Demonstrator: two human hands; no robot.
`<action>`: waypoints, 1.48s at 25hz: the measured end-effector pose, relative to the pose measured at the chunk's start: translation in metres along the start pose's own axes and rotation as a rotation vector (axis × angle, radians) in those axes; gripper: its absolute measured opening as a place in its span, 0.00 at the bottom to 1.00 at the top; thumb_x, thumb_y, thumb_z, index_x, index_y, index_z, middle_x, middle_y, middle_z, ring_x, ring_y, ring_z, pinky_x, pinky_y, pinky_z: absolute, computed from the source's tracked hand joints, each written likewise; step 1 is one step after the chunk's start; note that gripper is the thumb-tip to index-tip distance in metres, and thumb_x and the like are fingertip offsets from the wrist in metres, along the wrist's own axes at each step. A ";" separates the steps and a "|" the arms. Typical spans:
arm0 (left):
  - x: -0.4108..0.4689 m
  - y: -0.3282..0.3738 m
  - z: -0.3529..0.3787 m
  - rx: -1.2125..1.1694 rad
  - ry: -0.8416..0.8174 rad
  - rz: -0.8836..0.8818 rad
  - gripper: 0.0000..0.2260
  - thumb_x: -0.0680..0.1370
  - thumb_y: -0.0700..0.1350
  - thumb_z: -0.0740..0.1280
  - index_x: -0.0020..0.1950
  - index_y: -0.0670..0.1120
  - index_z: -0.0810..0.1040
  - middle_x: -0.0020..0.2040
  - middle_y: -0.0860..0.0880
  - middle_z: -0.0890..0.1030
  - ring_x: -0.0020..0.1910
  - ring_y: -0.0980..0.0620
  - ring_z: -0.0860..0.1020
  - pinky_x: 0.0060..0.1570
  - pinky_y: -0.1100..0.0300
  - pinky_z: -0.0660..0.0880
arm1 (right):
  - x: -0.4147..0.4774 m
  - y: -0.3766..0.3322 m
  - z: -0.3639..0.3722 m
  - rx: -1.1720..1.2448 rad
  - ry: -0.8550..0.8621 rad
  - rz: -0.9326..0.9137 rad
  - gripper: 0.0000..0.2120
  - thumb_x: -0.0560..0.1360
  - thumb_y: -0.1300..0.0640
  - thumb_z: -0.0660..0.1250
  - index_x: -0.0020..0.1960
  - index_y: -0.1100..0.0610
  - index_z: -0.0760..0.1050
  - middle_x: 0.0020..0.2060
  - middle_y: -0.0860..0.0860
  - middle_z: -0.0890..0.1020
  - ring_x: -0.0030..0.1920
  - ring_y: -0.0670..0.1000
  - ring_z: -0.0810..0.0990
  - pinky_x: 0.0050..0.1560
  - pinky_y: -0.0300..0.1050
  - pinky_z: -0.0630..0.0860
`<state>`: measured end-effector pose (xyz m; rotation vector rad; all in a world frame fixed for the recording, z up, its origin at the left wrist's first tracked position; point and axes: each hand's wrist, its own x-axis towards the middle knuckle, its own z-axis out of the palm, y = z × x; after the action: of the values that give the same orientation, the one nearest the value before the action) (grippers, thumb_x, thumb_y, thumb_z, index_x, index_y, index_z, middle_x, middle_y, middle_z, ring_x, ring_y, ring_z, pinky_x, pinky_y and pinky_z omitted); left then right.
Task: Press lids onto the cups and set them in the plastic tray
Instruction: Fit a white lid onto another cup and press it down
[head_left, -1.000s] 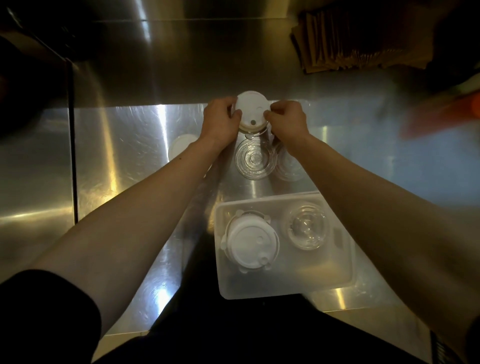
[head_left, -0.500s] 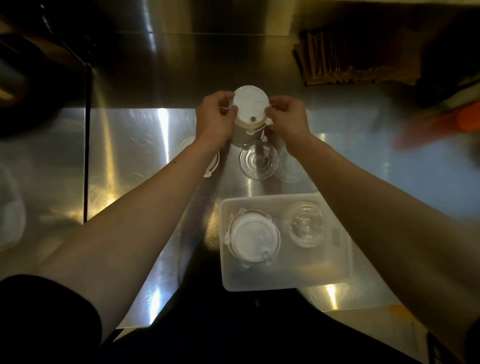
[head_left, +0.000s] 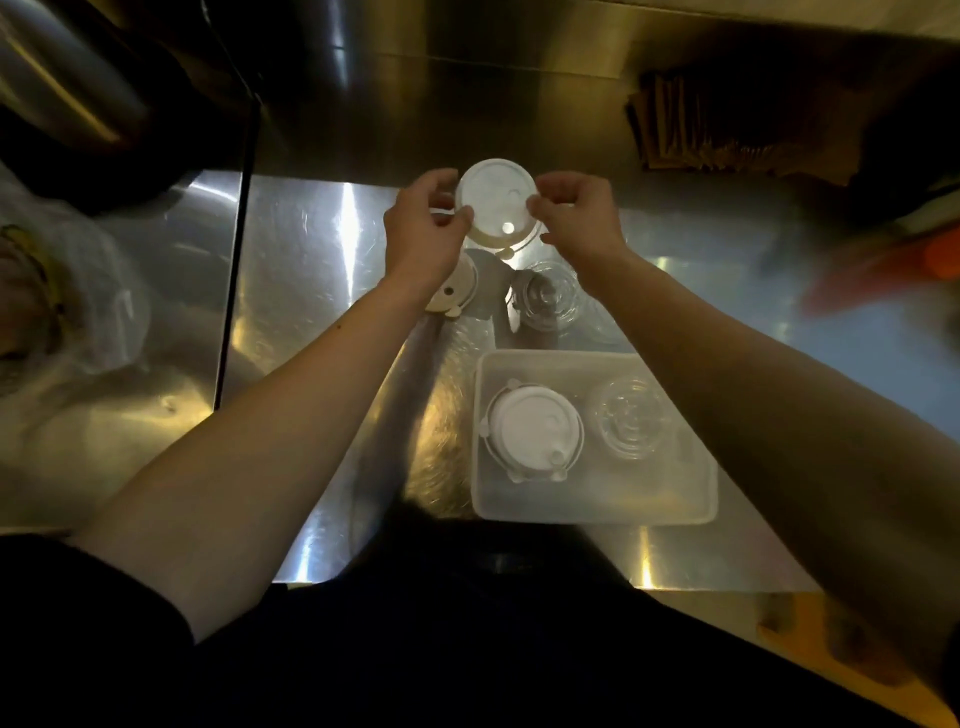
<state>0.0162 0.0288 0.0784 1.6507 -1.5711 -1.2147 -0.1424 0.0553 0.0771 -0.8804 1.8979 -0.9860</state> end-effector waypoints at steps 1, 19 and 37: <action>-0.002 -0.002 -0.005 0.001 0.007 -0.015 0.18 0.77 0.44 0.70 0.67 0.47 0.74 0.64 0.48 0.79 0.58 0.53 0.78 0.57 0.64 0.74 | -0.002 -0.001 0.003 -0.012 -0.018 -0.010 0.11 0.77 0.60 0.68 0.59 0.58 0.79 0.46 0.47 0.80 0.52 0.50 0.80 0.59 0.52 0.80; -0.021 -0.056 -0.022 -0.019 0.057 -0.233 0.17 0.77 0.44 0.69 0.66 0.45 0.73 0.63 0.46 0.78 0.58 0.49 0.79 0.57 0.60 0.76 | 0.005 0.019 0.055 -0.220 -0.165 0.037 0.15 0.74 0.62 0.71 0.60 0.59 0.79 0.49 0.52 0.79 0.49 0.52 0.79 0.49 0.45 0.80; -0.022 -0.084 -0.011 -0.012 0.059 -0.289 0.16 0.77 0.44 0.68 0.65 0.44 0.74 0.61 0.46 0.79 0.55 0.55 0.78 0.46 0.74 0.71 | 0.014 0.031 0.072 -0.377 -0.233 0.033 0.14 0.76 0.61 0.67 0.61 0.56 0.80 0.55 0.55 0.83 0.54 0.51 0.80 0.54 0.40 0.76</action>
<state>0.0671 0.0618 0.0149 1.9368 -1.3186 -1.3011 -0.0917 0.0354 0.0182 -1.1223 1.9165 -0.4845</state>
